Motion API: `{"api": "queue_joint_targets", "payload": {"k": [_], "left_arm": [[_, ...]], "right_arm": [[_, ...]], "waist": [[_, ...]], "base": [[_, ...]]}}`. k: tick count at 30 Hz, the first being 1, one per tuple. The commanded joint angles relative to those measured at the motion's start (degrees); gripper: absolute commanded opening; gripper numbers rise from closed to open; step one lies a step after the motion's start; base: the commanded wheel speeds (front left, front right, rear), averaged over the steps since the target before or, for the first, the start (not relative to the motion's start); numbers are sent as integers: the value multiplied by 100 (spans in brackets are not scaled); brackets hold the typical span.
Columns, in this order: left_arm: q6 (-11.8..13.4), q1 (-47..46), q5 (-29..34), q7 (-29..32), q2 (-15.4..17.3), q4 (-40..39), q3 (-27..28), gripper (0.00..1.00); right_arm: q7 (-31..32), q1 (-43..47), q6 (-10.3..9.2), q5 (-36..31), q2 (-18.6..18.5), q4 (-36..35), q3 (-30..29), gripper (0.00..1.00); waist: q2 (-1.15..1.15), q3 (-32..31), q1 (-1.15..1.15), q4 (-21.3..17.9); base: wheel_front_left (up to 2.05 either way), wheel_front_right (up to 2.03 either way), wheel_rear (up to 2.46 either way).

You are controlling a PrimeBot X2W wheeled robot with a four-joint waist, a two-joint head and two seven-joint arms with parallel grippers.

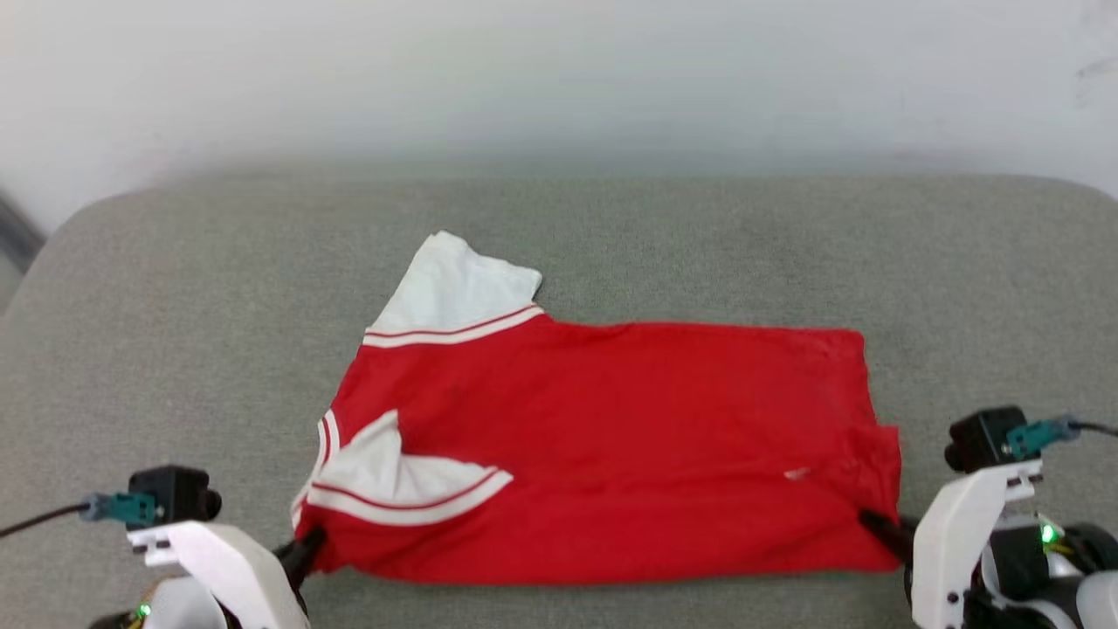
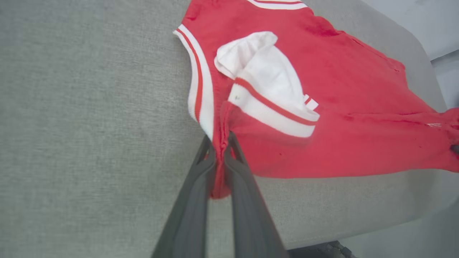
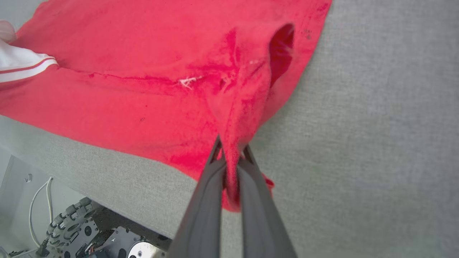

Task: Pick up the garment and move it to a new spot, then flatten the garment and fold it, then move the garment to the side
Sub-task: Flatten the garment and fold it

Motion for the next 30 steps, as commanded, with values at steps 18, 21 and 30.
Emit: {"api": "queue_joint_targets", "payload": {"k": [18,21,30], "left_arm": [[-229,-161,225,-815,-285,610,21,100],[-243,-403,528,-1135,-256,510,21,100],[-285,-1625,1126,-1775,-367,626,49,100]], "right_arm": [[-2258,423,-2,-509,243,120,-54,100],[-2839,350,-2,-769,343,-30,-229,100],[-3698,-122,-2,-1365,771,-716,-583,100]], "waist": [[0,-102,0,-160],[0,-108,0,-242],[0,578,0,-548]], "base": [[0,0,0],[0,0,0],[0,0,0]]}}
